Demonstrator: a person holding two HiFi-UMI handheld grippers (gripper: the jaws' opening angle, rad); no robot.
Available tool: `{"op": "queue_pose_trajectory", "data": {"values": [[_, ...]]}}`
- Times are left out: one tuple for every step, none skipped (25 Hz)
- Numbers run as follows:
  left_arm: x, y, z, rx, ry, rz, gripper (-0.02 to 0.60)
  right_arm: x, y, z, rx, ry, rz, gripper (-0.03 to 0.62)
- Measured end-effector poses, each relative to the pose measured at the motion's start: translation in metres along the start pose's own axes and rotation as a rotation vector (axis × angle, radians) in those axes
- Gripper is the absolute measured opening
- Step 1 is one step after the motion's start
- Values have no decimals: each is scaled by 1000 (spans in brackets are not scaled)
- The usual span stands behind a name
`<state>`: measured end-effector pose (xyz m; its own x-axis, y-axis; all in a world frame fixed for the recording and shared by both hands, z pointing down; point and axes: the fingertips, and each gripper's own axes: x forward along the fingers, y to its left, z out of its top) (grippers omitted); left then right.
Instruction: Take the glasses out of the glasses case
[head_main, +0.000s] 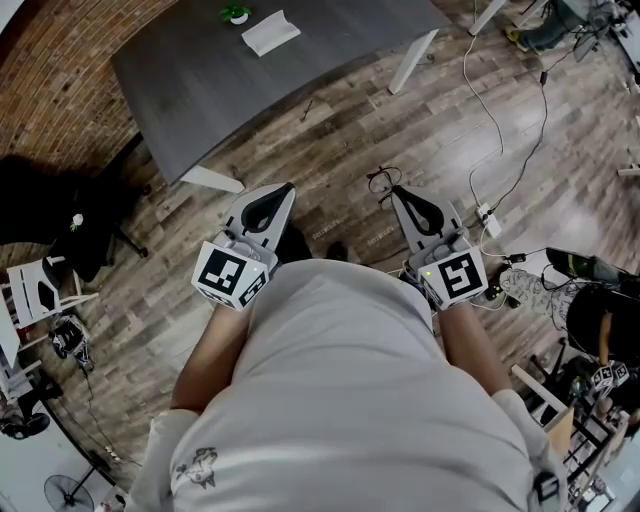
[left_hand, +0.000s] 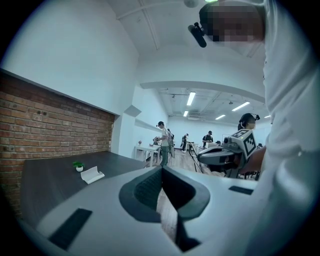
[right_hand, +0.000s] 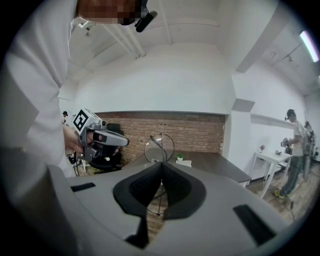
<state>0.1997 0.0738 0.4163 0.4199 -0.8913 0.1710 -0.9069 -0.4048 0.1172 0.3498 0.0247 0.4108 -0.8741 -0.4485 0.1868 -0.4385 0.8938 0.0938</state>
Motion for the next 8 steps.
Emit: {"op": "queue_pose_trajectory", "data": {"values": [[1,0,0,-3,-1,0,11,0,0,0,0,1,1,14],[2,1,0,-4,-2,1,11,1,0,0,0,0,1,14],[2,2,0,-3,-4,2,11,1,-1,0,1,-2,0,14],[3,3,0,-2,-5,3,11,2,-1,0,1,-4,-1,14],[3,4,1,-1,-6,3,11,3,-1,0,0,-4,0,14],[4,5,1,-1,-5,2,11,3,-2,1,-1,-4,0,14],[4,5,2,-1,-5,2,11,4,-2,1,-3,-3,0,14],[5,6,3,-2,-4,1,11,4,-3,2,-4,-3,0,14]]}}
